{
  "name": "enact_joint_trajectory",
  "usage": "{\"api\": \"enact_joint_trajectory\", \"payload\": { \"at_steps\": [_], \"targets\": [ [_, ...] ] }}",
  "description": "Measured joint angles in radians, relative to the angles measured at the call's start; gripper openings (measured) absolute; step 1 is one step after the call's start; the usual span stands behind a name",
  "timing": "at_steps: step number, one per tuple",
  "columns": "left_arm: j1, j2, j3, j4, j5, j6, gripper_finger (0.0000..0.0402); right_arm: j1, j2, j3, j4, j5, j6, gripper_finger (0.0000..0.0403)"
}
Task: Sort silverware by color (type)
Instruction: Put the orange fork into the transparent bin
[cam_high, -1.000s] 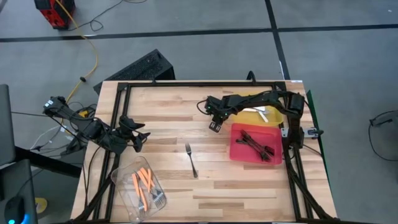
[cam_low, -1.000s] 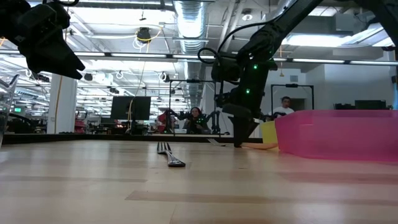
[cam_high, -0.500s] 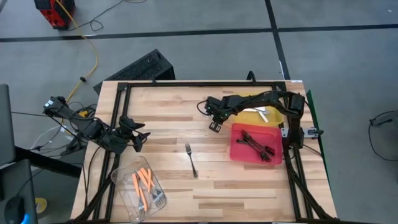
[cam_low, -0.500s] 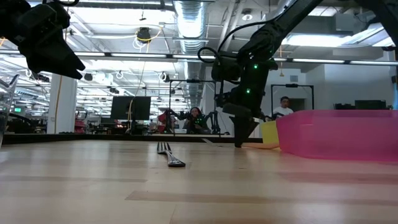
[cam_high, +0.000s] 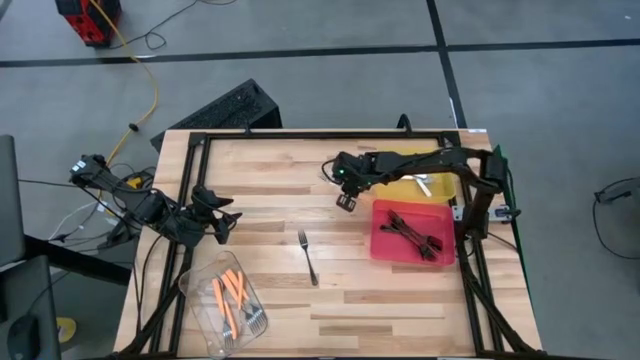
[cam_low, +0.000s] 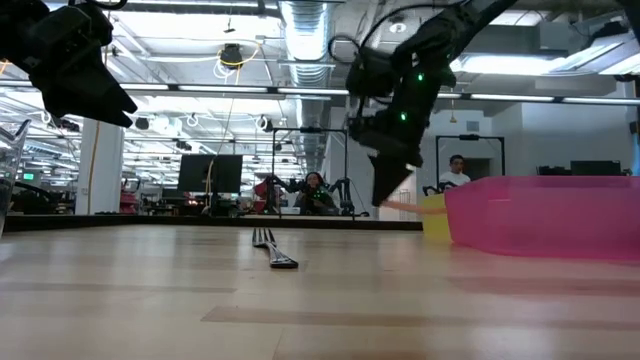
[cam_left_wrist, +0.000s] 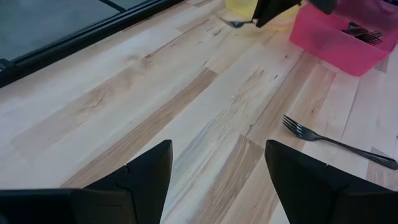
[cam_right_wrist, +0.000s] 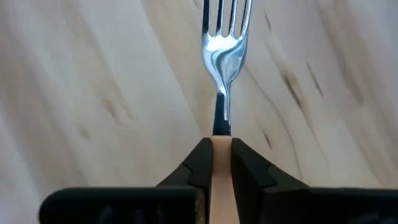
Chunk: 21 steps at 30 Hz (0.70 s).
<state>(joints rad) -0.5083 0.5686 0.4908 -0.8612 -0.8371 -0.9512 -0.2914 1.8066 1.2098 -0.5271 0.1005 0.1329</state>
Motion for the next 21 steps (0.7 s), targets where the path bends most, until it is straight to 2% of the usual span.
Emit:
{"api": "enact_joint_trajectory", "payload": {
  "at_steps": [11, 21],
  "targets": [
    [0.0, 0.0, 0.0, 0.0, 0.001, -0.001, 0.0242, 0.082, -0.046, 0.003, 0.311, -0.002, -0.037, 0.0059],
    [0.0, 0.0, 0.0, 0.0, -0.006, -0.023, 0.0242, 0.272, -0.046, 0.003, 0.539, 0.004, -0.03, 0.0059]
  ]
}}
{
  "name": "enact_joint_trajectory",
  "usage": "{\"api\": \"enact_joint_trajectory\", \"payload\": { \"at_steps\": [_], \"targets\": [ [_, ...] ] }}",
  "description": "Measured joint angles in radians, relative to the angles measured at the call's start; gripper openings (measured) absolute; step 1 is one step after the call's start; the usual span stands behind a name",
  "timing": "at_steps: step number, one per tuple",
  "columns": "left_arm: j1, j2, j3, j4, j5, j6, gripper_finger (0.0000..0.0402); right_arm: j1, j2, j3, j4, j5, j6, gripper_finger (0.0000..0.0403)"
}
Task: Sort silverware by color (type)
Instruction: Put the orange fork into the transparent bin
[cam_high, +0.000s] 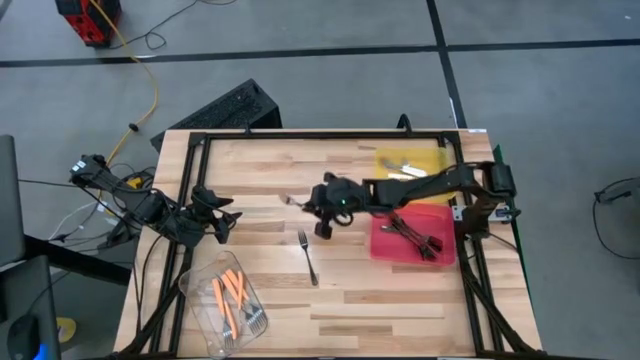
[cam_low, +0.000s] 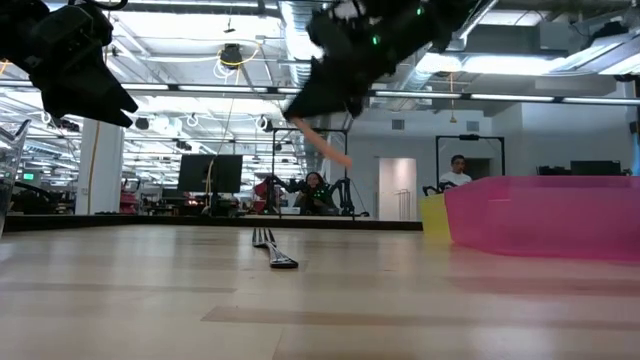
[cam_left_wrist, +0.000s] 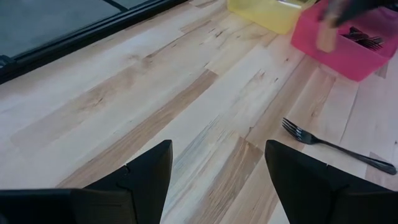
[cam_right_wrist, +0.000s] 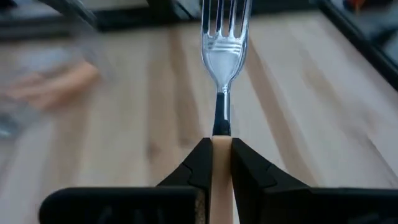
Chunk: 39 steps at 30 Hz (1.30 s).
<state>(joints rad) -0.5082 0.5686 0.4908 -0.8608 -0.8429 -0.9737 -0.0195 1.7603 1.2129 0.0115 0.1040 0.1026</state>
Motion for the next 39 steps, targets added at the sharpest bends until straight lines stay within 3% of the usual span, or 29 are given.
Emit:
{"api": "enact_joint_trajectory", "payload": {
  "at_steps": [7, 18, 25, 39],
  "targets": [
    [0.0, 0.0, 0.0, 0.002, -0.018, -0.009, 0.0242, 0.152, 0.015, 0.002, 0.265, 0.074, -0.043, 0.0059],
    [0.0, 0.0, 0.0, 0.008, -0.028, -0.034, 0.0242, 0.294, 0.133, 0.003, 0.672, 0.068, -0.181, 0.0059],
    [0.0, 0.0, 0.0, 0.008, -0.047, -0.029, 0.0242, 0.299, 0.24, 0.072, 0.842, -0.106, -0.191, 0.0059],
    [0.0, 0.0, 0.0, 0.007, -0.06, -0.026, 0.0242, 0.285, 0.503, 0.484, 0.794, -0.379, -0.19, 0.0059]
  ]
}}
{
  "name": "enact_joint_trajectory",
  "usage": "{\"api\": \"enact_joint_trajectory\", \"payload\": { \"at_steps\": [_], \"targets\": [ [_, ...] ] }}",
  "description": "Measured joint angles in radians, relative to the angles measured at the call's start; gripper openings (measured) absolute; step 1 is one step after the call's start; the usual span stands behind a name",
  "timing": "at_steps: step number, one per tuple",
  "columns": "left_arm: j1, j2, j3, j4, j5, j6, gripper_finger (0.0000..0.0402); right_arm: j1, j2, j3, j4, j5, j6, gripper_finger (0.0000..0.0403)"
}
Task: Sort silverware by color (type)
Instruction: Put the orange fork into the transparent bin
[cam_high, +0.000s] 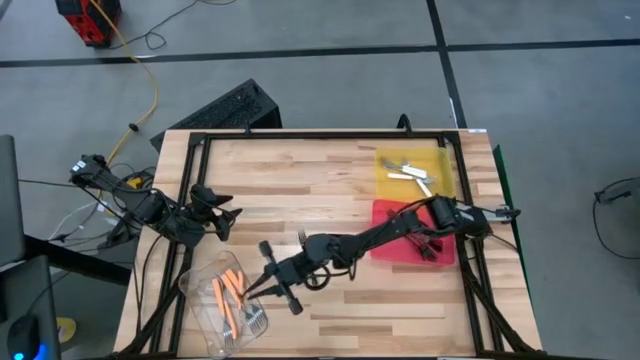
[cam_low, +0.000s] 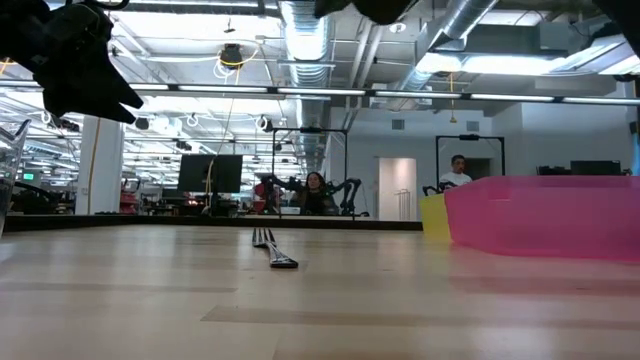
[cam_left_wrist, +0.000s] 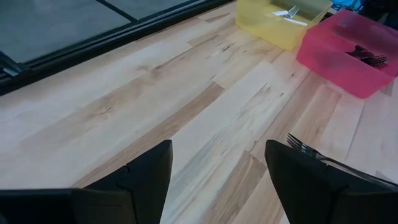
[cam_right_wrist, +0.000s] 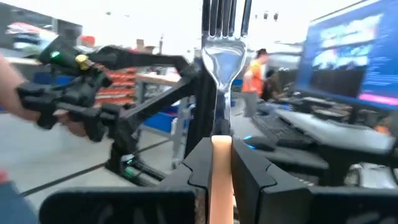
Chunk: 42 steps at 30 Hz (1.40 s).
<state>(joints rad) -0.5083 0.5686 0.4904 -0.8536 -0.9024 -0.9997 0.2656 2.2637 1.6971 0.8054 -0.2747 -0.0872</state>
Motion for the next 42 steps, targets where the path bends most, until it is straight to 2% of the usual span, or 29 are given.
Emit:
{"api": "enact_joint_trajectory", "payload": {
  "at_steps": [5, 9, 13, 16, 19, 23, 26, 32, 42],
  "targets": [
    [0.0, 0.0, 0.0, 0.0, -0.002, 0.0, 0.0242, -0.007, 0.051, 0.097, -0.033, -0.068, 0.017, 0.0059],
    [0.0, 0.0, 0.0, 0.0, -0.002, 0.0, 0.0242, -0.007, 0.049, 0.105, -0.053, -0.068, 0.003, 0.0059],
    [0.0, 0.0, 0.0, 0.0, -0.021, 0.0, 0.0242, -0.006, 0.058, 0.104, 0.008, -0.067, 0.007, 0.0059],
    [0.0, 0.0, 0.0, 0.0, -0.029, -0.003, 0.0242, -0.01, 0.102, 0.126, 0.101, -0.068, 0.106, 0.0059],
    [0.0, 0.0, 0.0, -0.002, -0.029, -0.004, 0.0242, -0.018, 0.202, 0.192, 0.167, -0.052, 0.236, 0.0059],
    [0.0, 0.0, 0.0, -0.002, -0.028, -0.008, 0.0242, -0.021, 0.296, 0.297, 0.175, -0.034, 0.326, 0.0059],
    [0.0, 0.0, 0.0, -0.002, -0.026, -0.008, 0.0242, -0.018, 0.321, 0.349, 0.168, -0.033, 0.366, 0.0059],
    [0.0, 0.0, 0.0, -0.001, -0.026, -0.009, 0.0242, -0.021, 0.347, 0.36, 0.113, 0.069, 0.492, 0.0059],
    [0.0, 0.0, 0.0, -0.001, -0.028, -0.01, 0.0242, -0.008, 0.346, 0.36, -0.068, 0.161, 0.599, 0.0059]
  ]
}}
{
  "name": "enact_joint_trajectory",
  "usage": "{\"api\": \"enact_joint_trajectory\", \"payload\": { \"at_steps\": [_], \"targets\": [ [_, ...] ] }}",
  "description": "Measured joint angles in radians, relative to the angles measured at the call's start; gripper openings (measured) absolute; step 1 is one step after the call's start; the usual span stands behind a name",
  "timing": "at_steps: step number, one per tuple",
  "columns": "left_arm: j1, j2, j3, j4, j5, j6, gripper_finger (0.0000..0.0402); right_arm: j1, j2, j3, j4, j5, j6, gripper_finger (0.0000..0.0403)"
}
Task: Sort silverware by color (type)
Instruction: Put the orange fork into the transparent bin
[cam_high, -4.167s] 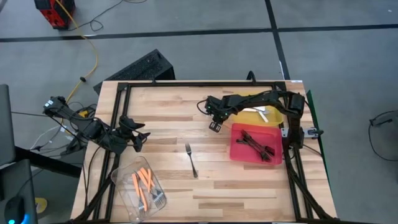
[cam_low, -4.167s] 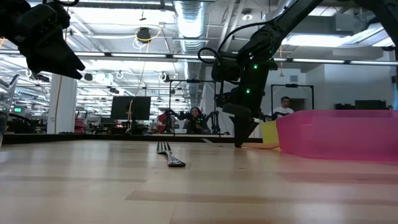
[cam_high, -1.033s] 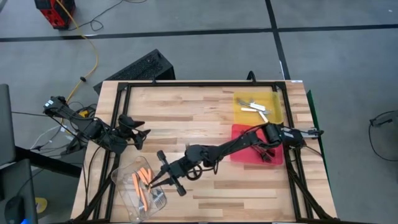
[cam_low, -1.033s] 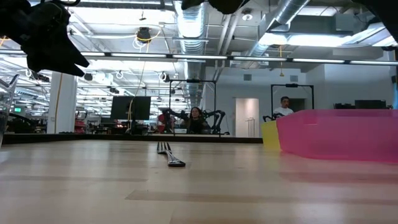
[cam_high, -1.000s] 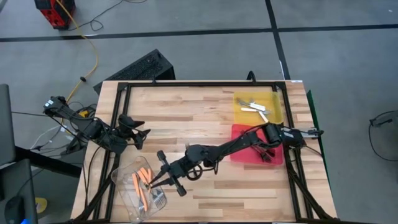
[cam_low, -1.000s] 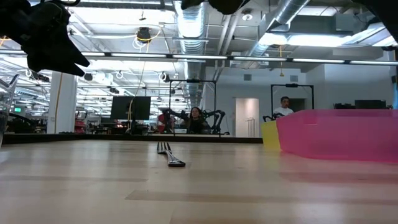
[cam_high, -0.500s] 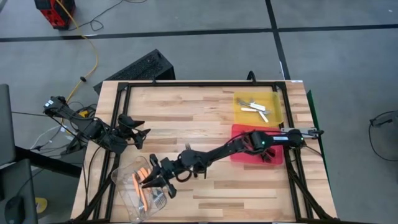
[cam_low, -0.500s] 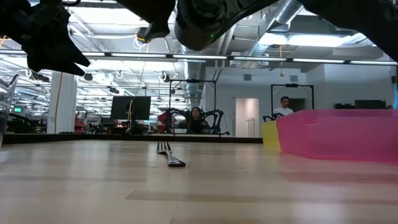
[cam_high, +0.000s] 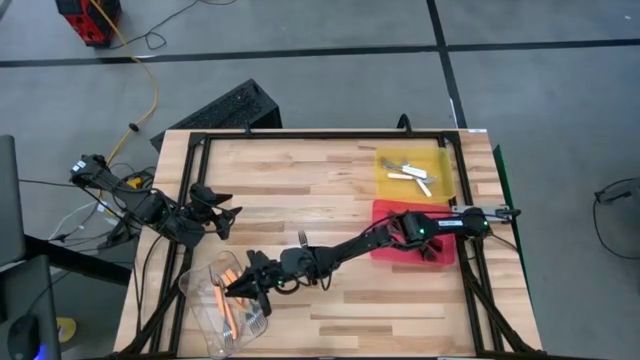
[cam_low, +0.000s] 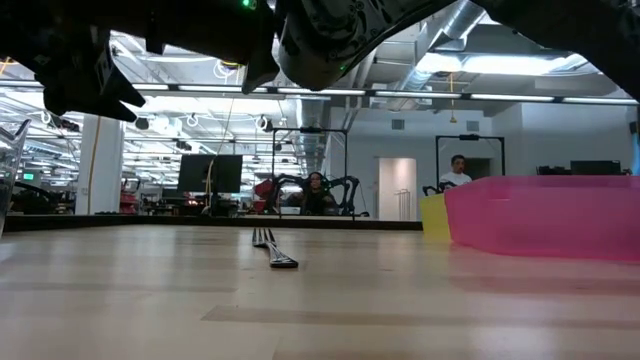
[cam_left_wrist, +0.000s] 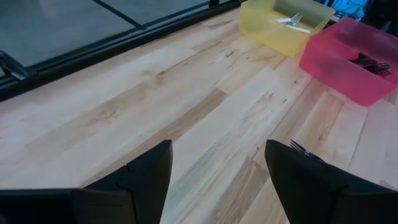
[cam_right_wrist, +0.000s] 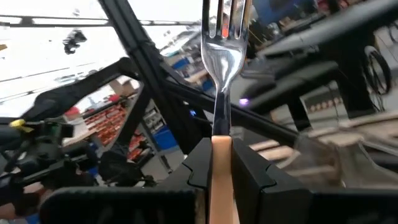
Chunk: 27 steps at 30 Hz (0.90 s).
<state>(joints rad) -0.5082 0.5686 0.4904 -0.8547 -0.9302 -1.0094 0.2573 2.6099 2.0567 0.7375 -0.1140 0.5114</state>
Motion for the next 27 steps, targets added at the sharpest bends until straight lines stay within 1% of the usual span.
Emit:
{"api": "enact_joint_trajectory", "payload": {
  "at_steps": [4, 14, 24, 27],
  "targets": [
    [0.0, 0.0, 0.0, 0.0, -0.006, 0.0, 0.0242, -0.002, 0.0, 0.0, -0.032, 0.019, 0.024, 0.0059],
    [0.0, 0.0, 0.0, 0.0, -0.009, -0.001, 0.0242, -0.003, 0.0, 0.0, -0.152, 0.113, 0.108, 0.0059],
    [0.0, 0.0, 0.0, 0.0, -0.021, -0.001, 0.0242, -0.005, -0.002, 0.0, -0.198, 0.118, 0.119, 0.0059],
    [0.0, 0.0, 0.0, 0.0, -0.021, -0.001, 0.0242, -0.005, -0.002, 0.0, -0.228, 0.135, 0.143, 0.0059]
  ]
}}
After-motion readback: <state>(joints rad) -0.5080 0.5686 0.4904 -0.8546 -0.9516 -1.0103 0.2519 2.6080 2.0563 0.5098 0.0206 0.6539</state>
